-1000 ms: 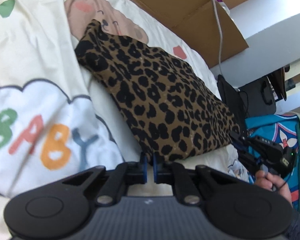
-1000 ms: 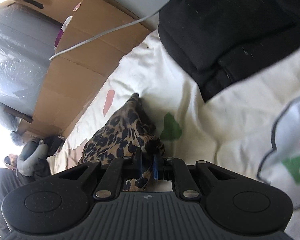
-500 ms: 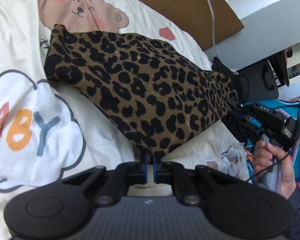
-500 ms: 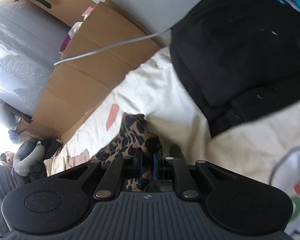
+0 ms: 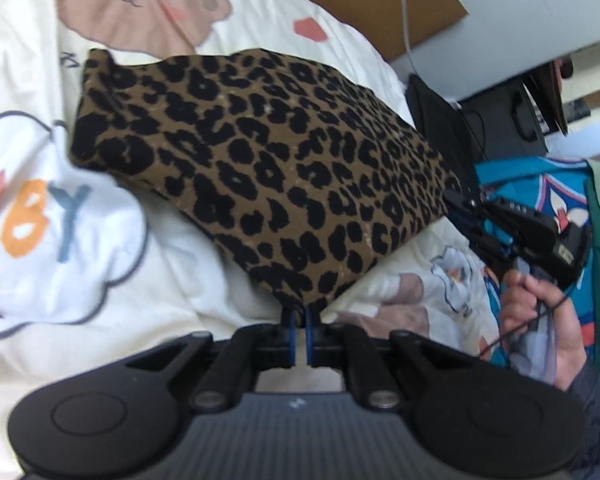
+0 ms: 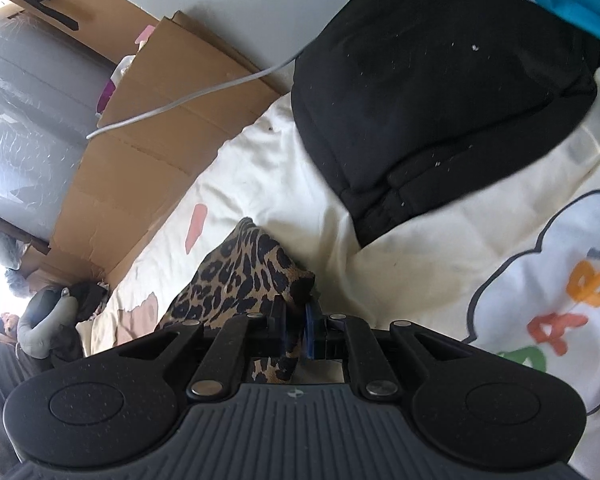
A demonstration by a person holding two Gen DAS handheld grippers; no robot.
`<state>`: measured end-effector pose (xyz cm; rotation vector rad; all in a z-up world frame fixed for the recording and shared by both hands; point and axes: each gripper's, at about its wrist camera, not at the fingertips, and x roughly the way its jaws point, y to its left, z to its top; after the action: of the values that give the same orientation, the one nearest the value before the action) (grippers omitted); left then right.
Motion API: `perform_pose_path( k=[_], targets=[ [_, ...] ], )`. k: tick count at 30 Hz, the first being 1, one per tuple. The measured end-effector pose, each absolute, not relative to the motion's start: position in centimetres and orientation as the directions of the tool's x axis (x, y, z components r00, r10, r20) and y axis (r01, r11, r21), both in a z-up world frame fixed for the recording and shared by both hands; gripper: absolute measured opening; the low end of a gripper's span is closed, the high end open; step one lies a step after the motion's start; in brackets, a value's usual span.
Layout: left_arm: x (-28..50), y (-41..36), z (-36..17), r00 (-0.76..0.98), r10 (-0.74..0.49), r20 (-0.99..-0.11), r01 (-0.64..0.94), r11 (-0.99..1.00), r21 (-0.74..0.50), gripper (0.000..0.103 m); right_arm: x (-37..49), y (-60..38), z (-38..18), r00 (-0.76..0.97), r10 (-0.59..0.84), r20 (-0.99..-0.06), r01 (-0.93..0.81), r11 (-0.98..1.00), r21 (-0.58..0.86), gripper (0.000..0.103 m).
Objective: Fold clothes
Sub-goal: 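Grasp the opposite end of the leopard trousers with the left tool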
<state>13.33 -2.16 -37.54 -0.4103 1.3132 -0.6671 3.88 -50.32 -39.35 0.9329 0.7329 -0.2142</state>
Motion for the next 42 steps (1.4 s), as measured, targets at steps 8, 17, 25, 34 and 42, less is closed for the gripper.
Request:
perform_pose_path(
  k=[8,17,25,34,42],
  targets=[
    [12.5,-2.8,-37.7,0.067,-0.661,-0.747,0.227,0.739,-0.634,0.004,2.5,-50.8,-39.2,0.728,0.095,-0.679,0.508,0.590,0.628,0.005],
    [13.2,-2.2,-38.4,0.030,-0.639,-0.768,0.188,0.759,-0.624,0.007,0.2,-51.1,-41.3,0.750,0.079,-0.657,0.542,0.495,0.679,0.004],
    [14.8,-2.0,-35.7,0.054,-0.558,-0.828,0.287,0.803,-0.523,0.008,-1.3,-48.2,-42.4,0.740,0.157,-0.654,0.526,0.471,0.708,0.005],
    [20.2,-3.9,-29.5,0.181,-0.504,-0.844,0.410,0.819,-0.402,0.010,-2.6,-46.3,-42.1,0.761,0.143,-0.633,0.523,0.441,0.729,0.026],
    [26.1,-10.5,-27.3,0.226,-0.499,-0.836,0.562,0.768,-0.307,0.018,-2.1,-44.5,-42.9,0.765,0.143,-0.627,0.524,0.429,0.736,0.026]
  ],
)
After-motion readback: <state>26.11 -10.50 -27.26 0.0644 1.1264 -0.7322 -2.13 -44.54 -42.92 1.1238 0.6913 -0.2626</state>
